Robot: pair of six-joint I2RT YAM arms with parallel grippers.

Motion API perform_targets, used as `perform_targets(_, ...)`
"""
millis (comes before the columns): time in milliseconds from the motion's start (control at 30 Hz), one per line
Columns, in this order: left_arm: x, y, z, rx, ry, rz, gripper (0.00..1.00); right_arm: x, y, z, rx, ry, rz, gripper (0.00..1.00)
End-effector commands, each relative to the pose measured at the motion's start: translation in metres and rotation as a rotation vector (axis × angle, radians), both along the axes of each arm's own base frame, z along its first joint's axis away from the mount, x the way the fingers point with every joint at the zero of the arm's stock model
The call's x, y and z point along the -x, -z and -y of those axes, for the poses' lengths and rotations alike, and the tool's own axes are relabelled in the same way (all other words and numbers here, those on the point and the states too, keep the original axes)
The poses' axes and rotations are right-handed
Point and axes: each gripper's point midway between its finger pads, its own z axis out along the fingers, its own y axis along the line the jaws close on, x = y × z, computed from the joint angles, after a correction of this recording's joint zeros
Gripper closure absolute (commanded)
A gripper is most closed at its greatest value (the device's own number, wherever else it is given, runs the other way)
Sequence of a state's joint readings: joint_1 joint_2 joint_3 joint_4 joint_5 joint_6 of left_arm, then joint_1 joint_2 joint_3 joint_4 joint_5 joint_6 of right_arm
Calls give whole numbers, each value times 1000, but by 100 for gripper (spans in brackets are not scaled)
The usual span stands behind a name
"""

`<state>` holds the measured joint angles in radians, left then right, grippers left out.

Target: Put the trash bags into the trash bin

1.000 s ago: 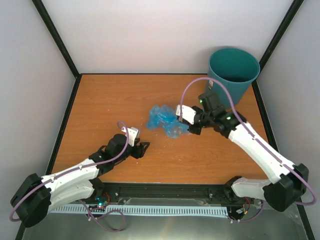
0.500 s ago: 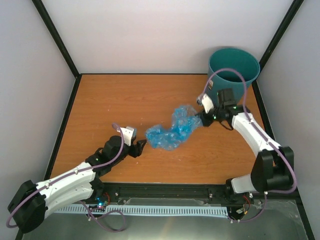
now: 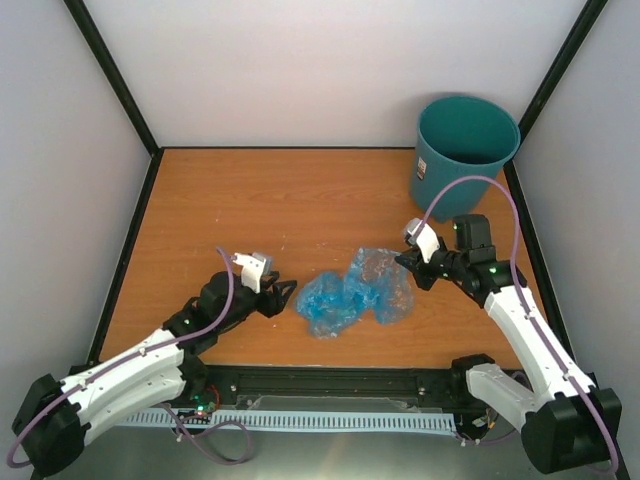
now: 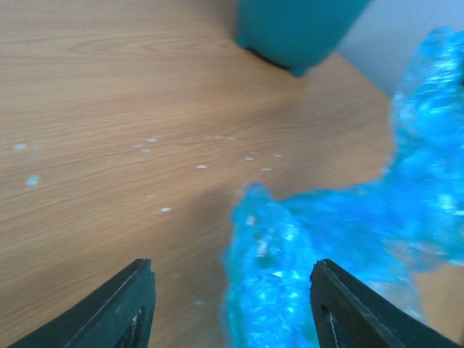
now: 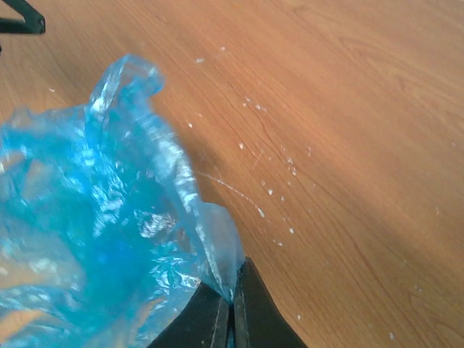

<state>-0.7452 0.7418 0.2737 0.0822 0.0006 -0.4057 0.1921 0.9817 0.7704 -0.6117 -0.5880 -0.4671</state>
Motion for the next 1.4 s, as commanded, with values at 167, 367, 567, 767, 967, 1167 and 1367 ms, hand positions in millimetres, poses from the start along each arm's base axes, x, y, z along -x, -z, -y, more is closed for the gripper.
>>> perform_targets(167, 82, -86, 73, 267, 519, -96, 52, 15, -32, -13, -100, -86, 116, 97)
perform_targets(367, 112, -72, 100, 278, 616, -225, 35, 9, -31, -6, -70, -42, 152, 97)
perform_targets(567, 119, -77, 131, 376, 623, -304, 25, 9, -27, -7, -64, -48, 144, 97)
perform_targets(767, 90, -100, 156, 497, 502, -342, 27, 8, -22, -7, -57, -52, 131, 97)
perform_targets(967, 46, -88, 164, 584, 233, -451, 27, 13, -26, -8, -66, -73, 146, 97)
perform_targets(1167, 21, -54, 185, 480, 109, -543, 41, 16, -31, -8, -70, -78, 167, 96)
perform_targets(1367, -15, -32, 157, 439, -36, -527, 99, 16, -36, -9, -81, -78, 173, 97)
